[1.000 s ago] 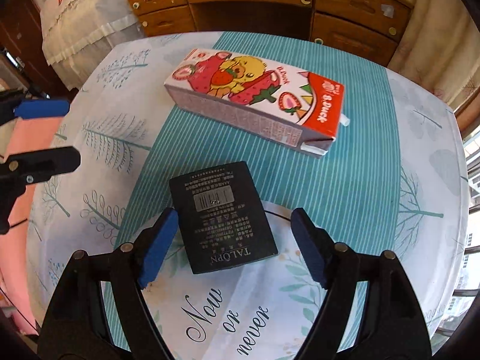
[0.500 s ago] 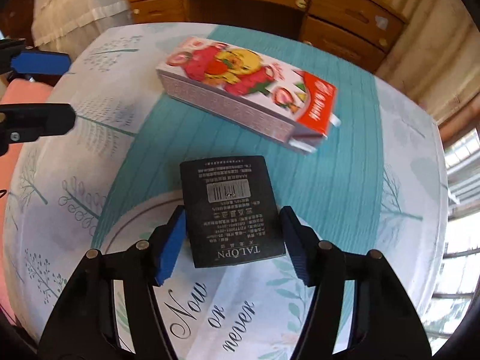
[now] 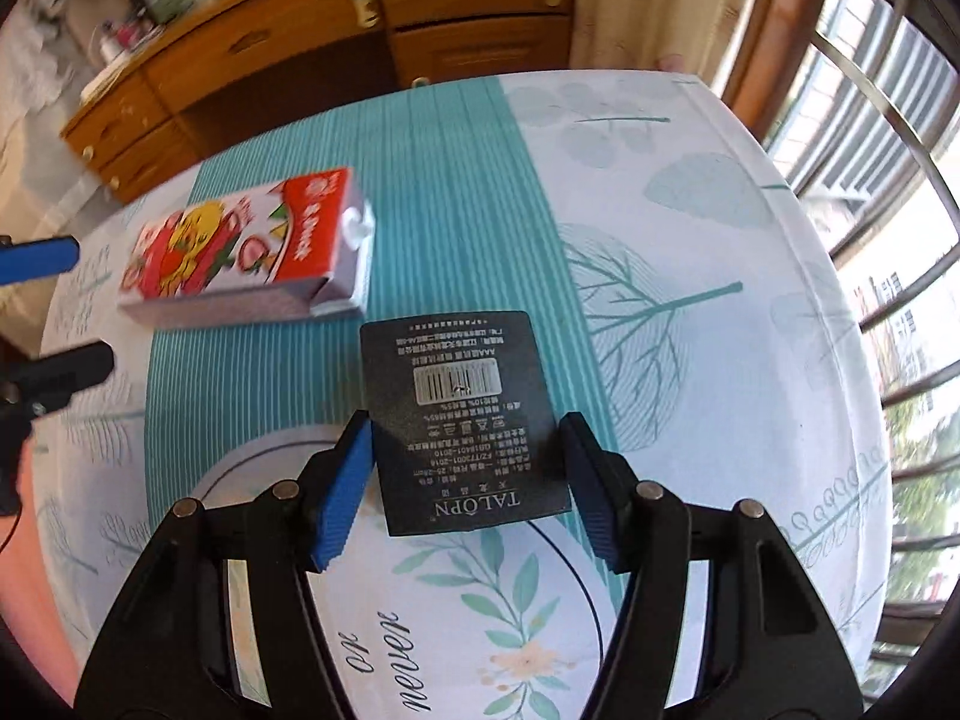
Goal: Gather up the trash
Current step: 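Grasp the black card with the right tool while the left tool grasps the B.Duck carton, then carry the carton and black card down over the bin with both tools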
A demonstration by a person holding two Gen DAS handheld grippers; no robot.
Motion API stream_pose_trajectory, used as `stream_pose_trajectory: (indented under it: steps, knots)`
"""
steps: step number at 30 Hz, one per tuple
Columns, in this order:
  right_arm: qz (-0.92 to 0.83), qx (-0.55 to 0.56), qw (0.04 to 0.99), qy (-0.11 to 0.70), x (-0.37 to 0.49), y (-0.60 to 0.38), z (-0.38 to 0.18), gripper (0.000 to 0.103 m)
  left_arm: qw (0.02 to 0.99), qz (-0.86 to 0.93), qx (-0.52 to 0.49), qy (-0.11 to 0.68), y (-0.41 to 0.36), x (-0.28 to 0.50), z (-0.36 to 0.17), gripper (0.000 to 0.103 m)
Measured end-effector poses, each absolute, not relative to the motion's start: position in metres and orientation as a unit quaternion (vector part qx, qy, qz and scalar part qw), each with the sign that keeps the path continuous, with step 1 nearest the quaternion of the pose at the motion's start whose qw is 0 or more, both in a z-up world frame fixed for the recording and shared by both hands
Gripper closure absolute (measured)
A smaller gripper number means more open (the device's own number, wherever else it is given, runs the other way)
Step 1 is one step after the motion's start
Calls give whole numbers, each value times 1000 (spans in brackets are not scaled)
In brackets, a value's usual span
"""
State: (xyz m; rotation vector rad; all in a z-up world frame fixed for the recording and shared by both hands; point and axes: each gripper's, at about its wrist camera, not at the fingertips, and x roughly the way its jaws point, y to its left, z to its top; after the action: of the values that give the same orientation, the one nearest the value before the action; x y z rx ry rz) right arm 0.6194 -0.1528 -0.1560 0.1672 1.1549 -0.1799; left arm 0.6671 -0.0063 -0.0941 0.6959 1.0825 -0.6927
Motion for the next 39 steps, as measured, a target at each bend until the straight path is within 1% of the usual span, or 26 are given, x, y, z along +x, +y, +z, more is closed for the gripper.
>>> stream_pose_trajectory:
  steps: [7, 14, 21, 25, 26, 27, 28, 35, 39]
  knots:
    - [-84, 108, 836, 531, 622, -163, -154, 44, 699, -353, 420, 458, -46, 681, -118, 32]
    - [-74, 123, 837, 528, 631, -172, -148, 44, 650, -398, 429, 484, -69, 708, -137, 32]
    - [-70, 123, 839, 525, 626, -171, -148, 44, 628, -400, 376, 552, -78, 737, -157, 33]
    - [-69, 124, 839, 525, 623, -171, -149, 44, 650, -384, 338, 562, -70, 742, -153, 39]
    - [-68, 123, 839, 526, 623, -171, -149, 44, 654, -379, 328, 567, -67, 742, -152, 45]
    - [-67, 121, 838, 528, 622, -170, -149, 44, 658, -372, 316, 574, -63, 742, -150, 47]
    - [-67, 120, 837, 529, 621, -169, -149, 44, 663, -364, 304, 579, -59, 740, -149, 48]
    - [-52, 116, 830, 543, 596, -161, -146, 44, 698, -315, 211, 607, -29, 708, -128, 50]
    - [-37, 114, 830, 545, 570, -156, -136, 44, 713, -289, 164, 617, -14, 664, -110, 50]
